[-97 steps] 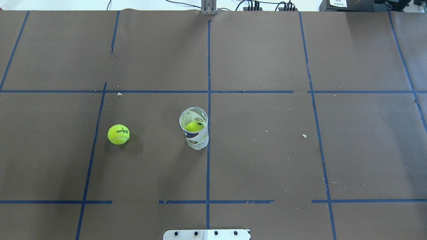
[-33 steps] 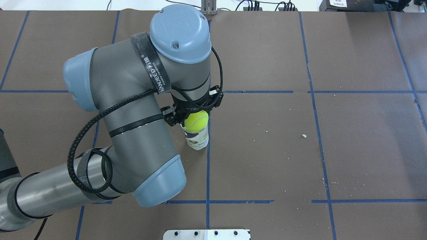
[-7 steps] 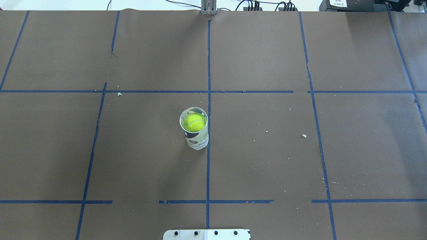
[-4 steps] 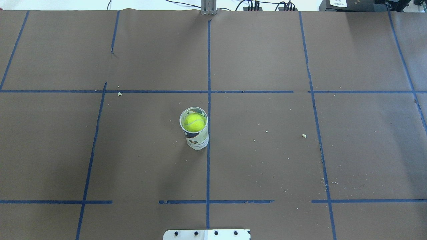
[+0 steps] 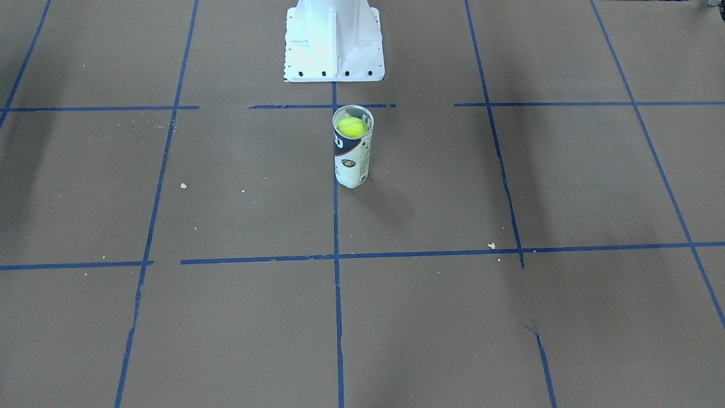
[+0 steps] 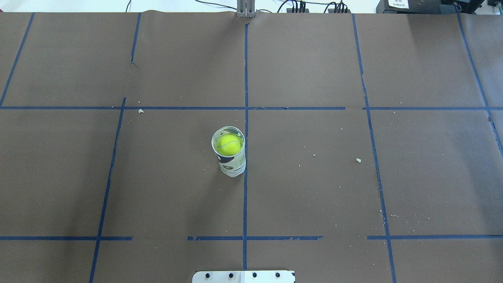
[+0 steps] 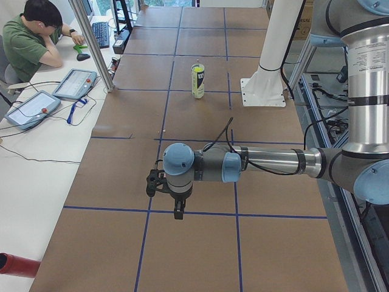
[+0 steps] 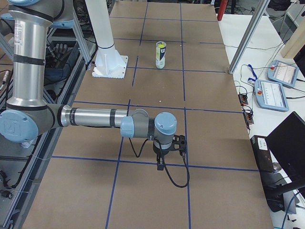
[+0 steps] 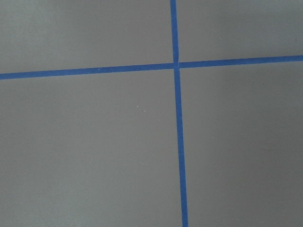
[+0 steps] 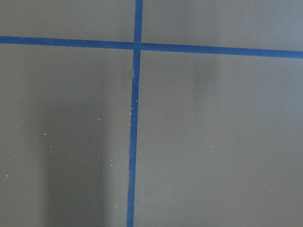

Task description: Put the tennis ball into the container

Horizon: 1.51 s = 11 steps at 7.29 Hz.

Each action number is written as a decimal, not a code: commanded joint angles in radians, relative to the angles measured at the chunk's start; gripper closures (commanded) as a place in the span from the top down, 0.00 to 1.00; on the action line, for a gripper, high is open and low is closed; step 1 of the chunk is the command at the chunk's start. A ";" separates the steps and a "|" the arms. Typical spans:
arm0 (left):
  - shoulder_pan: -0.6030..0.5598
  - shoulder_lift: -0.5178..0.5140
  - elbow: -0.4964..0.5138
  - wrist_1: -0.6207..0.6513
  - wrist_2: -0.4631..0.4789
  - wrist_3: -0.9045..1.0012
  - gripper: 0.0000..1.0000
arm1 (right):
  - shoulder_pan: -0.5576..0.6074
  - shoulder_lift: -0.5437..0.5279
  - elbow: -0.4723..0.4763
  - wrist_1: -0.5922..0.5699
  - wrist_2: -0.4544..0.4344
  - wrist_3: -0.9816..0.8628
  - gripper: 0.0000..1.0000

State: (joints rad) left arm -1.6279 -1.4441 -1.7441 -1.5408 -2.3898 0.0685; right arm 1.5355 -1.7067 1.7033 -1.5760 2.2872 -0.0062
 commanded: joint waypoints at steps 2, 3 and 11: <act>-0.013 -0.007 -0.025 0.010 0.000 -0.002 1.00 | 0.000 0.001 -0.001 0.001 0.000 0.000 1.00; -0.013 -0.012 -0.037 0.008 -0.003 -0.001 1.00 | 0.000 -0.001 -0.001 0.001 0.000 0.000 1.00; -0.013 -0.012 -0.043 0.008 -0.002 -0.001 1.00 | 0.000 -0.001 -0.001 0.001 0.000 0.000 1.00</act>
